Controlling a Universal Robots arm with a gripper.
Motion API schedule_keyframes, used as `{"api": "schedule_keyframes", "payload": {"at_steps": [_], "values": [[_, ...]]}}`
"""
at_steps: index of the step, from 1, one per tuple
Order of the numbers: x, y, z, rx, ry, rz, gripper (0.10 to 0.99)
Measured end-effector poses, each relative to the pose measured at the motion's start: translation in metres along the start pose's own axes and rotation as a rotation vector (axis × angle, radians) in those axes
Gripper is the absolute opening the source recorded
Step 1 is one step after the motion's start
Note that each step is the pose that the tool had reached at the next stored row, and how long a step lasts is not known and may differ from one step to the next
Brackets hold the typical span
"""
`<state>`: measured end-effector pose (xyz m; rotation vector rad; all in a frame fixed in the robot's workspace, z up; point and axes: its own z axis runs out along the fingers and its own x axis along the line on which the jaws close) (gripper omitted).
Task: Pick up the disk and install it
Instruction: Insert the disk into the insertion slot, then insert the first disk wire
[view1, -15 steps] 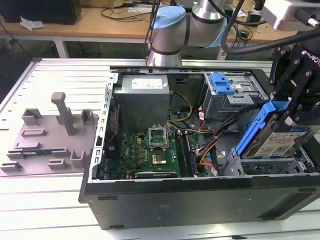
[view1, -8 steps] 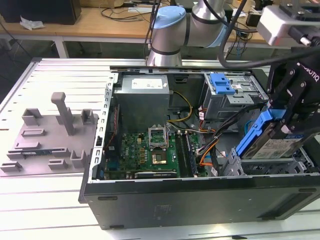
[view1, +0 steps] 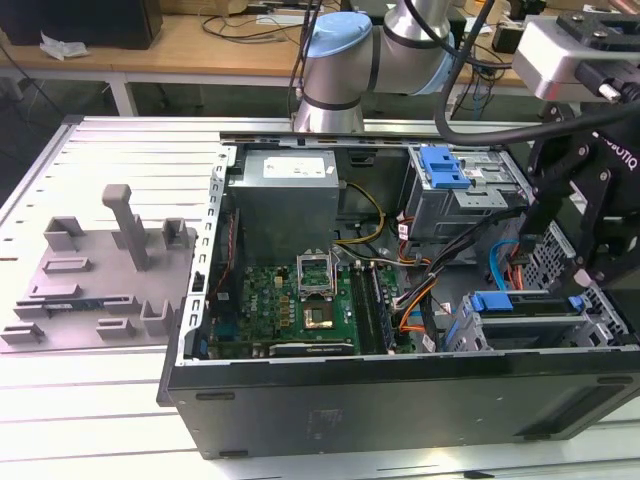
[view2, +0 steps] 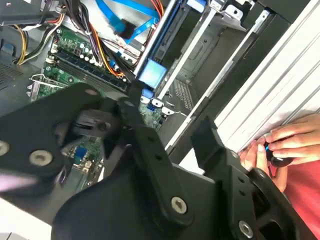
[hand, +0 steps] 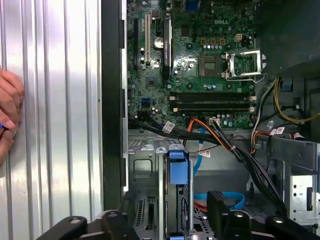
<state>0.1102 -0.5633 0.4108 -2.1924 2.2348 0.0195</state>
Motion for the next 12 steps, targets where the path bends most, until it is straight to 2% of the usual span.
{"api": "schedule_keyframes", "payload": {"at_steps": [1, 2, 12], "values": [[0.0, 0.0001, 0.0, 0.0, 0.0001, 0.0, 0.678], [0.0, 0.0001, 0.0, 0.0, 0.0001, 0.0, 0.745], [0.0, 0.0001, 0.0, 0.0, 0.0001, -0.001, 0.745]]}}
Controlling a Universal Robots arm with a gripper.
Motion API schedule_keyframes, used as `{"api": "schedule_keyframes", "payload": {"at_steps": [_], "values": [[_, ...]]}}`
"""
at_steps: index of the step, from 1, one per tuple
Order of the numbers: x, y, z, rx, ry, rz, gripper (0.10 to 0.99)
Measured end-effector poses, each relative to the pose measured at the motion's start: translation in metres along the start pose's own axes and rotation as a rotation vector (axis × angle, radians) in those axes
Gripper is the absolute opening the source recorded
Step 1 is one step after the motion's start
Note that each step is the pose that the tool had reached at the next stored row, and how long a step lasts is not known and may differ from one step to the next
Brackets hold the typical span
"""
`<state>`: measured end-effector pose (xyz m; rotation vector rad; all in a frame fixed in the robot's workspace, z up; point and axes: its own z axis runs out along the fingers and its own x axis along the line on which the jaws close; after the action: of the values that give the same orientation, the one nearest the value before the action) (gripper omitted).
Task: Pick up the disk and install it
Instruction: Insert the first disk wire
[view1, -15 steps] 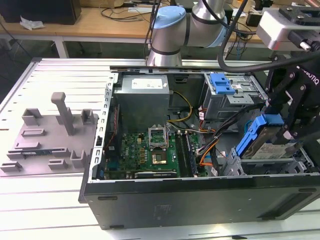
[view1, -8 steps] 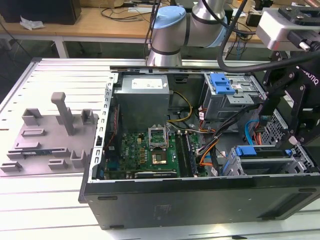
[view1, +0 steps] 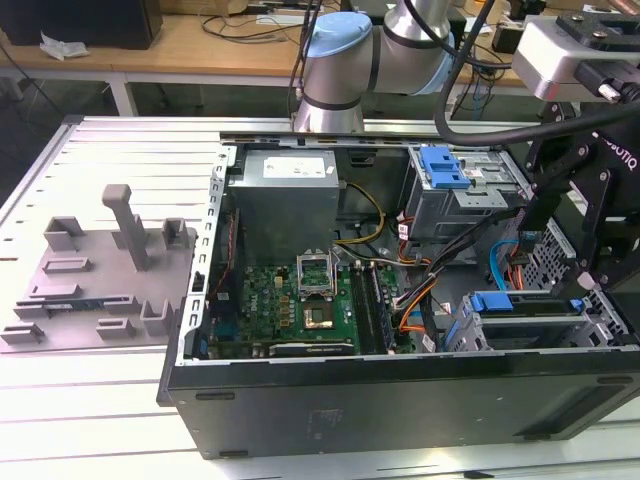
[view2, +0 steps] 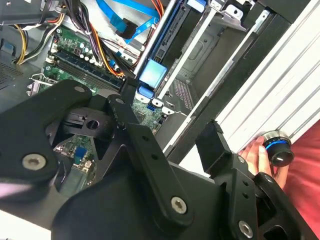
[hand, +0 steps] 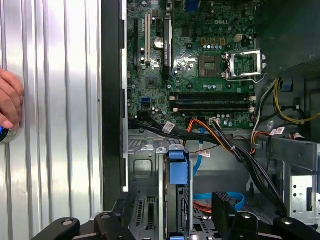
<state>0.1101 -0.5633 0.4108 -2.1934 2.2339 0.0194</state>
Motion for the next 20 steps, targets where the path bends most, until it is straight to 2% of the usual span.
{"api": "schedule_keyframes", "payload": {"at_steps": [9, 10, 13, 14, 15, 16, 18, 19, 20], "values": [[-0.0006, 0.0, 0.0, 0.0, 0.0, -0.001, 0.745], [-0.0026, 0.0001, 0.0001, 0.0, 0.0003, -0.001, 0.745], [-0.0175, 0.0003, 0.0003, 0.0, 0.0108, -0.001, 0.745], [-0.0266, 0.0005, 0.0004, 0.0, 0.0203, -0.001, 0.745], [-0.0369, 0.0007, 0.0006, 0.001, 0.0432, -0.001, 0.745], [-0.0458, 0.0008, 0.0008, 0.002, 0.0878, -0.001, 0.745], [-0.0553, 0.001, 0.0011, 0.002, 0.1407, -0.001, 0.745], [-0.0604, 0.0011, 0.0012, 0.003, 0.1696, -0.001, 0.745], [-0.0658, 0.0012, 0.0013, 0.004, 0.2023, 0.0, 0.745]]}}
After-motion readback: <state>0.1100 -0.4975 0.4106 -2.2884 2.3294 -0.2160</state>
